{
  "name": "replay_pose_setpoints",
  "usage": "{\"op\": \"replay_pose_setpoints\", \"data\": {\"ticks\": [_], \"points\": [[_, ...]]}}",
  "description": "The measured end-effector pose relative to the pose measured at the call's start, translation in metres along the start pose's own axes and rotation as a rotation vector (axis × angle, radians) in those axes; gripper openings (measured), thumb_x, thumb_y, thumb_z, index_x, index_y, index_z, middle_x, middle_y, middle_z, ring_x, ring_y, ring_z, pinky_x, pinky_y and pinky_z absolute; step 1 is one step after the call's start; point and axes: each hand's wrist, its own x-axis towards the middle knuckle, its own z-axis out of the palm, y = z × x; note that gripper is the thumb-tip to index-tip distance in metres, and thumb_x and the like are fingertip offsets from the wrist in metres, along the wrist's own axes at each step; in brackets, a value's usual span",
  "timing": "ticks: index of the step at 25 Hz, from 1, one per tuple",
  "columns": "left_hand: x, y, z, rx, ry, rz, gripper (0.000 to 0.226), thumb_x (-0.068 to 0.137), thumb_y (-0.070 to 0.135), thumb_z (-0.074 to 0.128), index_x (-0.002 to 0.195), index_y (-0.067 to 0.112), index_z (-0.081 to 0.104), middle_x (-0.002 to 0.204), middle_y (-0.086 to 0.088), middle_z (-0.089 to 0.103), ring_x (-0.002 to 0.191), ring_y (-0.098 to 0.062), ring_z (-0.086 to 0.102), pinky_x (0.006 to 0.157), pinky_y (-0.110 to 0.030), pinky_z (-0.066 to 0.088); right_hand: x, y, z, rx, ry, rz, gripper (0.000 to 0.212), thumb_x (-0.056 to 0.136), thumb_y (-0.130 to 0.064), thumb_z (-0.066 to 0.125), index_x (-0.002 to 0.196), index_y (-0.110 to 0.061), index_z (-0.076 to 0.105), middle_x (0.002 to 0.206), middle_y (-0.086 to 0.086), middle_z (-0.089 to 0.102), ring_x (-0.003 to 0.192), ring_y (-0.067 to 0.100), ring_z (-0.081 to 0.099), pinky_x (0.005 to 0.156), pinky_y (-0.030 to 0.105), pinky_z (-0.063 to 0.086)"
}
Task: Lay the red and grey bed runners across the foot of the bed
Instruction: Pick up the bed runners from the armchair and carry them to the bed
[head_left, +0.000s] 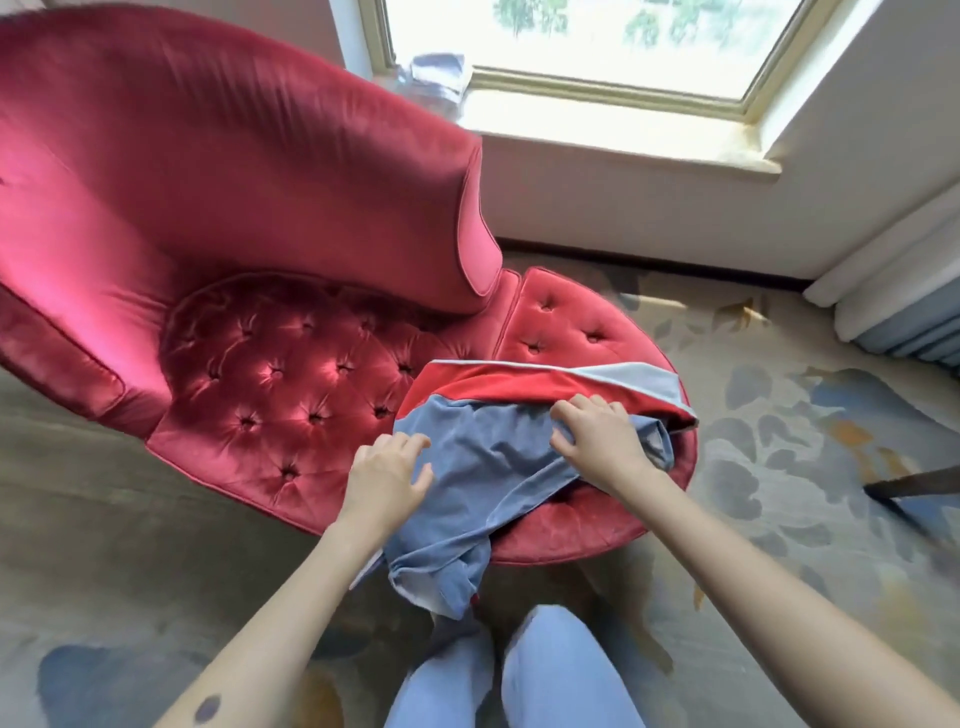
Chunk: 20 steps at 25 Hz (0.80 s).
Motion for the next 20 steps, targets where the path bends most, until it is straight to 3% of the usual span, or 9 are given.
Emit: {"op": "replay_pose_setpoints", "data": {"ticks": [6, 10, 13, 20], "points": [[0.065, -0.020, 0.067, 0.012, -0.148, -0.038, 0.054, 0.078, 0.030, 0.065, 0.127, 0.012, 0.051, 0.123, -0.009, 0.058, 0.115, -0.027, 0.053, 0.086, -0.040, 0.044, 0.096, 0.035, 0.071, -0.077, -0.168, -0.083, 0.055, 0.082, -0.035, 0.054, 0.134, -0.022, 0.040, 0.133, 0.001, 0.047, 0.122, 0.022, 0.044, 0.093, 0.036, 0.034], [0.114, -0.032, 0.127, 0.113, -0.268, -0.151, 0.090, 0.074, 0.048, 0.065, 0.146, 0.017, 0.021, 0.148, -0.015, 0.032, 0.138, -0.027, 0.029, 0.098, -0.042, 0.039, 0.155, 0.061, 0.128, -0.160, -0.285, -0.157, 0.098, 0.072, -0.042, 0.071, 0.148, -0.021, 0.014, 0.153, 0.010, 0.022, 0.140, 0.023, 0.024, 0.109, 0.043, 0.025], [0.140, -0.038, 0.178, 0.178, -0.393, -0.262, 0.104, 0.072, 0.058, 0.062, 0.147, 0.024, -0.001, 0.155, -0.013, 0.012, 0.145, -0.029, 0.009, 0.105, -0.046, 0.032, 0.184, 0.090, 0.173, -0.235, -0.349, -0.161, 0.114, 0.067, -0.044, 0.077, 0.149, -0.021, 0.001, 0.157, 0.014, 0.012, 0.144, 0.024, 0.016, 0.114, 0.048, 0.018], [0.143, -0.054, 0.260, 0.098, -0.488, -0.466, 0.120, 0.064, 0.051, 0.071, 0.144, 0.030, -0.016, 0.156, -0.015, -0.010, 0.144, -0.035, -0.004, 0.110, -0.062, 0.020, 0.215, 0.143, 0.248, -0.385, -0.471, -0.140, 0.131, 0.059, -0.047, 0.081, 0.148, -0.015, -0.011, 0.157, 0.019, 0.001, 0.146, 0.027, 0.008, 0.113, 0.059, 0.013]]}}
